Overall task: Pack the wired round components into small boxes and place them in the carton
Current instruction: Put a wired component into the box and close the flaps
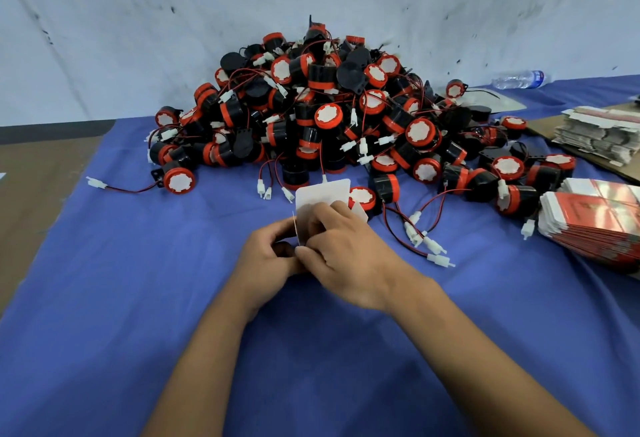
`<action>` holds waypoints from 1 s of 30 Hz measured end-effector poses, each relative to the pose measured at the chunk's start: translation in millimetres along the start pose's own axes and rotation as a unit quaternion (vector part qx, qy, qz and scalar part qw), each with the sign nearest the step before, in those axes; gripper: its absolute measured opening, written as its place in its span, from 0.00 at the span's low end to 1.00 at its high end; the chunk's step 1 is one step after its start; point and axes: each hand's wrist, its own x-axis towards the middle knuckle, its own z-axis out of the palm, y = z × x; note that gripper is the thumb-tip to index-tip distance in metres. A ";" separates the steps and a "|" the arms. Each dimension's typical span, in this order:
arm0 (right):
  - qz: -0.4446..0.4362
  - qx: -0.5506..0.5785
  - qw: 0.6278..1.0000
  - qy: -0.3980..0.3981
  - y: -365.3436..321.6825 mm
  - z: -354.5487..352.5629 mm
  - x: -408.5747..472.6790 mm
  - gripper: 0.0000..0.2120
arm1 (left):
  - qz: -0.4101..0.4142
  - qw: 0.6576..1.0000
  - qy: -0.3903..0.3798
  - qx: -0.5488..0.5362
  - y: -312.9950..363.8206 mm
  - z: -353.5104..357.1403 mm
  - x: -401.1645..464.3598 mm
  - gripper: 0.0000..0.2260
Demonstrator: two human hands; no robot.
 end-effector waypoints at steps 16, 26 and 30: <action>0.152 0.442 0.872 0.146 41.0 36.1 4.0 0.13 | -0.061 0.989 -0.061 -0.118 4.8 -15.8 -4.3 0.17; 0.062 0.467 0.879 0.080 38.1 31.3 -2.8 0.10 | -0.011 0.987 0.162 -0.022 -2.9 9.4 3.0 0.17; 0.080 0.485 0.868 0.073 36.4 29.3 -5.8 0.17 | -0.006 0.988 0.147 -0.039 -2.7 4.8 0.5 0.21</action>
